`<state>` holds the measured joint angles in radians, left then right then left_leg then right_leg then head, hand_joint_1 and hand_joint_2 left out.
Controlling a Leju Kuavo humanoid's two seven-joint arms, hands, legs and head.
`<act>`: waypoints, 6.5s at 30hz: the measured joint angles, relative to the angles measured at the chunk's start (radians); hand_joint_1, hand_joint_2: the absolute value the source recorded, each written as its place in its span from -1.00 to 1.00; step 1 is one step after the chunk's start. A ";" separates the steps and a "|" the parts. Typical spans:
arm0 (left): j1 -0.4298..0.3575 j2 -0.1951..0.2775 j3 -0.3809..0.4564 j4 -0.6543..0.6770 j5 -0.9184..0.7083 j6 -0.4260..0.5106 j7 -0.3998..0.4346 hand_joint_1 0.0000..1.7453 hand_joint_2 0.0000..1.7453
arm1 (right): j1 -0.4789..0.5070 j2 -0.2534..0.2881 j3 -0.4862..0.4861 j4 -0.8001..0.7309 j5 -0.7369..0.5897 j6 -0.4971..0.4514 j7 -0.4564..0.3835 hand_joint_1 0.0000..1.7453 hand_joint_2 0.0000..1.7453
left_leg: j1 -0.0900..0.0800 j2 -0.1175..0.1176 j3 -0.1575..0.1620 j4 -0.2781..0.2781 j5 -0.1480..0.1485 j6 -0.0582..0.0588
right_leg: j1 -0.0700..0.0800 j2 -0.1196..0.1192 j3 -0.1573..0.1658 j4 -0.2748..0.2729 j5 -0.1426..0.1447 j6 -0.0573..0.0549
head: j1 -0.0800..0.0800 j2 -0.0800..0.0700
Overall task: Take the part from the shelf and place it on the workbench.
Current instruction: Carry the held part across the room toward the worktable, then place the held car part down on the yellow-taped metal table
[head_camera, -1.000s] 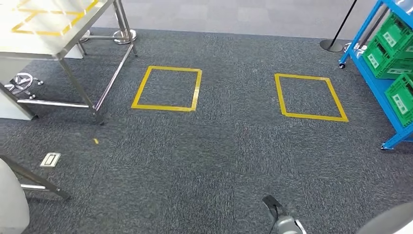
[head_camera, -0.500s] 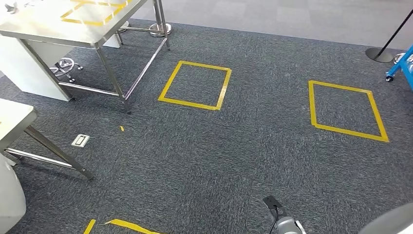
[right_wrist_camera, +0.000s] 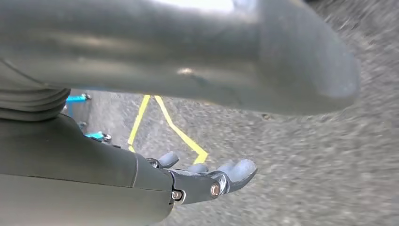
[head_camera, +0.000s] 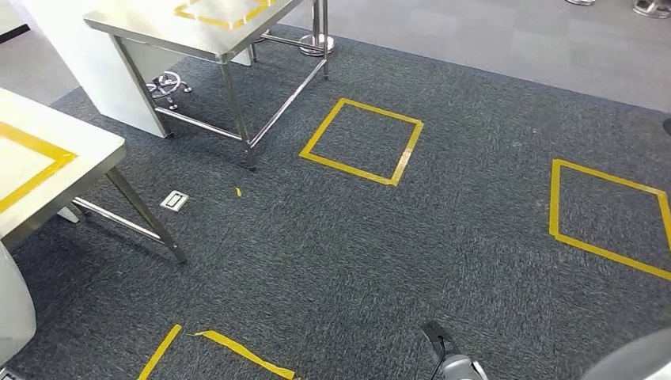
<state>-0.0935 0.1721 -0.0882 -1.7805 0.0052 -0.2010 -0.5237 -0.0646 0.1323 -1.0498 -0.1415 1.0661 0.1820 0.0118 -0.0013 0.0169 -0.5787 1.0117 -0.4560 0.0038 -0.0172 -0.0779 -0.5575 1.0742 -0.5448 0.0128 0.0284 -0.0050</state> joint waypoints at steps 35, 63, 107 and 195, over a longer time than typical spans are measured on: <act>-0.023 0.005 -0.004 0.023 0.010 0.019 -0.009 1.00 1.00 | 0.005 0.002 -0.007 0.000 0.004 0.001 0.001 -1.00 -1.00 | 0.004 -0.049 -0.010 -0.001 0.011 0.012 | 0.002 0.076 -0.122 0.233 -0.086 0.006 | 0.003 0.000; -0.057 -0.003 -0.010 0.038 0.045 0.013 -0.004 1.00 1.00 | -0.006 0.011 -0.008 -0.001 0.003 -0.002 0.016 -1.00 -1.00 | 0.004 -0.012 -0.012 0.000 0.010 0.007 | 0.002 0.055 -0.042 0.090 -0.047 0.010 | 0.003 0.000; -0.020 -0.016 0.006 0.021 0.062 -0.005 0.022 1.00 1.00 | 0.000 0.023 -0.063 -0.003 -0.035 -0.023 0.085 -1.00 -1.00 | 0.014 -0.041 -0.034 0.206 -0.040 -0.053 | -0.013 0.081 -0.003 -0.019 0.021 -0.032 | -0.001 0.000; -0.038 -0.020 -0.019 0.092 -0.083 0.064 0.005 1.00 1.00 | -0.003 0.023 -0.086 -0.006 -0.036 -0.027 0.093 -1.00 -1.00 | 0.007 -0.072 0.017 0.001 -0.019 -0.030 | -0.007 0.174 -0.022 -0.050 0.068 -0.015 | -0.007 0.000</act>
<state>-0.1312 0.1522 -0.1076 -1.6888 -0.0773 -0.1374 -0.5189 -0.0673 0.1554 -1.1359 -0.1473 1.0298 0.1552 0.1051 0.0060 -0.0551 -0.5619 1.0128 -0.4751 -0.0260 -0.0241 0.0956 -0.5797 1.0245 -0.4765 -0.0019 0.0218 -0.0050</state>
